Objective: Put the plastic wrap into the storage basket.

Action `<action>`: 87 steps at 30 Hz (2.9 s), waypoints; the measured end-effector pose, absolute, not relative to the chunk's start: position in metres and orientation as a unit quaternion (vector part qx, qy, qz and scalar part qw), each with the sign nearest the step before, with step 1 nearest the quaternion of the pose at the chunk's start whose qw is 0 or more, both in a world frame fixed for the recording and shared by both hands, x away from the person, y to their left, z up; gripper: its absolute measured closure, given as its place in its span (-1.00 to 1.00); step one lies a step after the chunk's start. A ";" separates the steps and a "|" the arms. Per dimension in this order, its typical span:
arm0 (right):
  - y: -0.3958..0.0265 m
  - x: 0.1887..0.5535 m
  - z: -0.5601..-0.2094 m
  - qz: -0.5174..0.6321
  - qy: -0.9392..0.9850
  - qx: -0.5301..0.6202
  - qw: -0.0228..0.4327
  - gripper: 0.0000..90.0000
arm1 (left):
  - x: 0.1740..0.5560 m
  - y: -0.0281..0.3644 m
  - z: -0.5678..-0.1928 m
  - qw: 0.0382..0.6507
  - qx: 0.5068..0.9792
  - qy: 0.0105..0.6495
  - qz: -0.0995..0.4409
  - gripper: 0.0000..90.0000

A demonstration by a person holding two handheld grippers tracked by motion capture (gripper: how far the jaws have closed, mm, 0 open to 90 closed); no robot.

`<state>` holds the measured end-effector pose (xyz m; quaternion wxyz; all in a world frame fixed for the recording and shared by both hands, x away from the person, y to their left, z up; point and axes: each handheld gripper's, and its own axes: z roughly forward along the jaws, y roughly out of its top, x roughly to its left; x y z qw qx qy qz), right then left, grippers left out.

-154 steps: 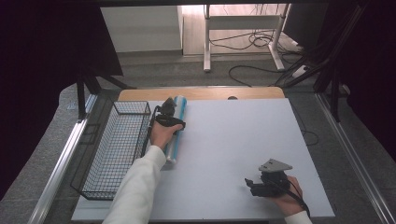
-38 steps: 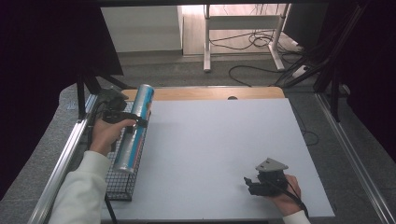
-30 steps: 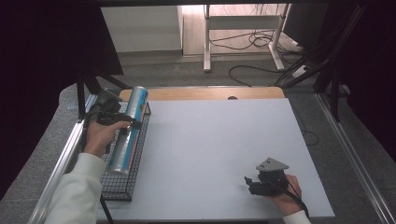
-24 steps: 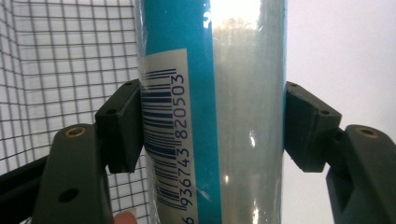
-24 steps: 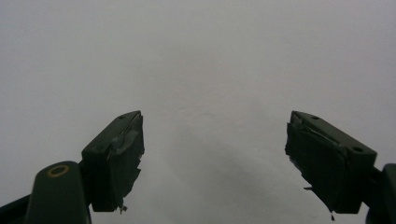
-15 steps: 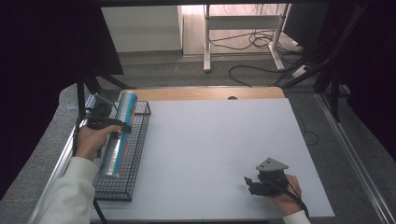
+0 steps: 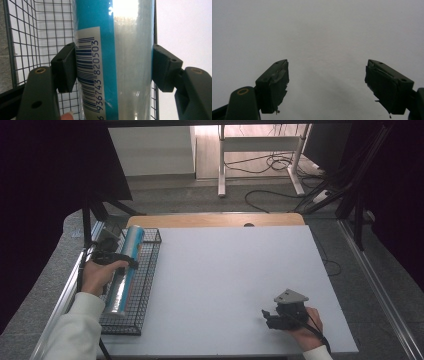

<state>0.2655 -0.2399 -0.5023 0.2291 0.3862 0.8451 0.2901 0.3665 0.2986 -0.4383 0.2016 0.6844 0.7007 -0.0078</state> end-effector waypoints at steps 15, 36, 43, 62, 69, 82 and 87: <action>-0.240 0.266 -0.503 0.288 0.846 0.385 0.229 -0.57 | 0.371 0.292 -0.468 0.162 0.694 0.701 -0.006 -0.31; -0.241 0.265 -0.503 0.287 0.847 0.384 0.230 -0.57 | 0.374 0.281 -0.465 0.172 0.697 0.696 0.020 -0.61; -0.242 0.265 -0.504 0.285 0.847 0.384 0.229 -0.57 | 0.367 0.281 -0.455 0.208 0.700 0.682 0.046 -0.72; -0.245 0.264 -0.503 0.286 0.844 0.389 0.236 -0.58 | 0.317 0.249 -0.424 0.335 0.744 0.573 0.082 -0.67; -0.247 0.263 -0.499 0.302 0.842 0.381 0.234 -0.58 | 0.294 0.217 -0.435 0.357 0.764 0.529 0.091 -0.63; -0.249 0.262 -0.495 0.322 0.837 0.380 0.227 -0.59 | 0.251 0.157 -0.472 0.352 0.808 0.464 0.085 -0.65; -0.250 0.262 -0.495 0.322 0.836 0.381 0.229 -0.59 | 0.244 0.147 -0.484 0.346 0.815 0.457 0.081 -0.65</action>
